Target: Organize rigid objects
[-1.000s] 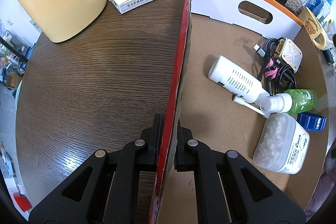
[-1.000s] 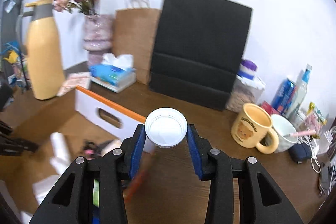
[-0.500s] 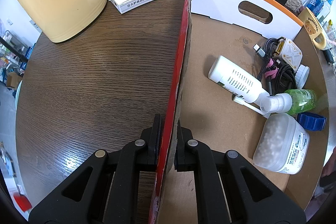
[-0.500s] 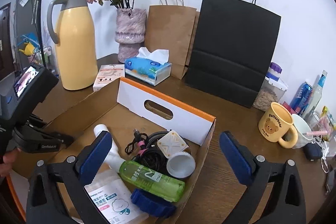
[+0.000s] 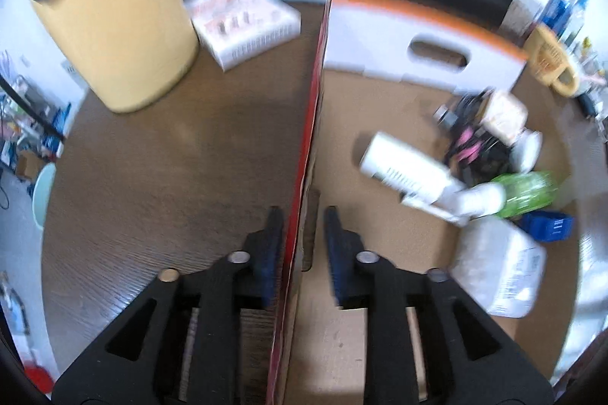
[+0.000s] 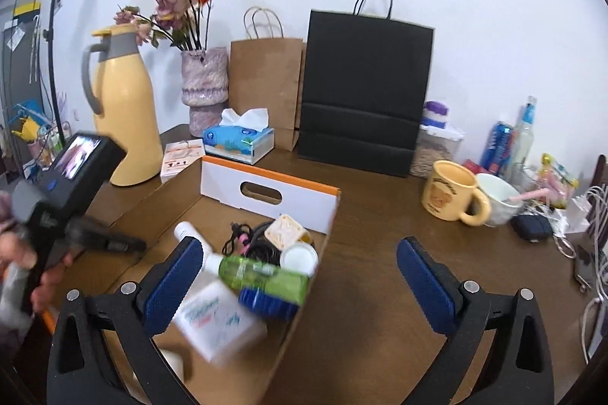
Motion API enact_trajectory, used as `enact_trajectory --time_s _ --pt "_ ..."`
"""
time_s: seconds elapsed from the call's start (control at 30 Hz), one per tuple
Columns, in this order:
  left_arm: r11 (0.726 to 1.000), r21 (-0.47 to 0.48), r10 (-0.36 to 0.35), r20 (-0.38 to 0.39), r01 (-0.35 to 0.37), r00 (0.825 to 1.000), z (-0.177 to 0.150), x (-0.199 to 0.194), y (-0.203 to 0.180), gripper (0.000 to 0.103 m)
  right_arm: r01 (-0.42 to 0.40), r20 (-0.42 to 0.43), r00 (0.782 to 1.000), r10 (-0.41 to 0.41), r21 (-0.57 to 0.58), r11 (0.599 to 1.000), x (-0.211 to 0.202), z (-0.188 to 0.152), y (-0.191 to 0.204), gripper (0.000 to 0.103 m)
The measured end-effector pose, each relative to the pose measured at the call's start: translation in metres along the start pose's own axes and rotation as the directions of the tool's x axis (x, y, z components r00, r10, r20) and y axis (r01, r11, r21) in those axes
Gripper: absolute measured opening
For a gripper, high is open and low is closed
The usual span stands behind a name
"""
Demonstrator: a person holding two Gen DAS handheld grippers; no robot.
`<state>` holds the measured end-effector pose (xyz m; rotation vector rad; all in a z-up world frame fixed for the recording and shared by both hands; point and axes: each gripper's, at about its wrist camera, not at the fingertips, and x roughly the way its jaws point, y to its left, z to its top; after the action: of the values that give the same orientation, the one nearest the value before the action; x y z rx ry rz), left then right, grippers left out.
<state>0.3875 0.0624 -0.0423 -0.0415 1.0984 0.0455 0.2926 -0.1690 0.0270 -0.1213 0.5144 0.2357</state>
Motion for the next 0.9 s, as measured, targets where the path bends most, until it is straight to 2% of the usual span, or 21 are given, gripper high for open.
enact_trajectory --time_s 0.03,0.07,0.13,0.17,0.27,0.33,0.4,0.43,0.6,0.63,0.7,0.83,0.9 --pt "1.0 -0.011 -0.006 0.05 0.007 0.999 -0.002 -0.016 0.001 0.052 0.004 0.012 1.0 -0.004 0.007 1.0 -0.013 -0.003 -0.001 0.103" --pt "1.0 -0.019 -0.008 0.093 0.01 0.996 -0.005 -0.029 0.001 0.059 0.004 0.021 1.0 -0.004 0.012 1.0 -0.022 -0.006 -0.001 0.103" --pt "1.0 -0.031 0.004 0.226 0.003 0.974 -0.019 -0.066 0.002 0.095 0.01 0.044 0.999 -0.012 0.03 0.999 -0.044 -0.012 -0.003 0.103" --pt "1.0 -0.031 0.014 0.285 -0.005 0.958 -0.028 -0.083 0.001 0.103 0.01 0.053 0.999 -0.012 0.036 0.999 -0.052 -0.014 -0.003 0.103" --pt "1.0 -0.013 0.021 0.437 -0.017 0.899 -0.069 -0.133 -0.004 0.103 0.007 0.082 0.997 -0.011 0.057 0.998 -0.082 -0.027 -0.003 0.103" --pt "1.0 -0.006 0.021 0.485 -0.021 0.874 -0.092 -0.154 -0.009 0.103 0.004 0.102 0.995 -0.012 0.073 0.997 -0.103 -0.039 -0.002 0.103" --pt "1.0 0.0 0.011 0.531 -0.014 0.847 -0.129 -0.174 -0.014 0.103 0.0 0.114 0.993 -0.01 0.083 0.997 -0.12 -0.05 0.0 0.103" --pt "1.0 0.0 0.013 0.544 -0.015 0.839 -0.137 -0.179 -0.016 0.103 -0.002 0.12 0.993 -0.009 0.089 0.996 -0.132 -0.058 0.002 0.103" --pt "1.0 0.004 0.012 0.643 -0.019 0.766 -0.216 -0.212 -0.027 0.103 -0.021 0.137 0.991 0.006 0.109 0.994 -0.176 -0.092 0.01 0.103" --pt "1.0 0.006 0.014 0.654 -0.024 0.757 -0.225 -0.214 -0.029 0.103 -0.022 0.139 0.99 0.006 0.113 0.993 -0.187 -0.102 0.012 0.103" --pt "0.999 0.02 0.007 0.665 -0.027 0.746 -0.254 -0.217 -0.032 0.103 -0.016 0.133 0.991 0.0 0.119 0.993 -0.2 -0.114 0.015 0.103" --pt "0.999 0.038 -0.004 0.643 -0.026 0.766 -0.293 -0.214 -0.039 0.103 0.003 0.126 0.992 -0.02 0.129 0.992 -0.223 -0.134 0.019 0.103" --pt "0.999 0.047 -0.009 0.645 -0.028 0.764 -0.303 -0.215 -0.039 0.103 0.015 0.124 0.992 -0.031 0.132 0.991 -0.231 -0.14 0.02 0.103"
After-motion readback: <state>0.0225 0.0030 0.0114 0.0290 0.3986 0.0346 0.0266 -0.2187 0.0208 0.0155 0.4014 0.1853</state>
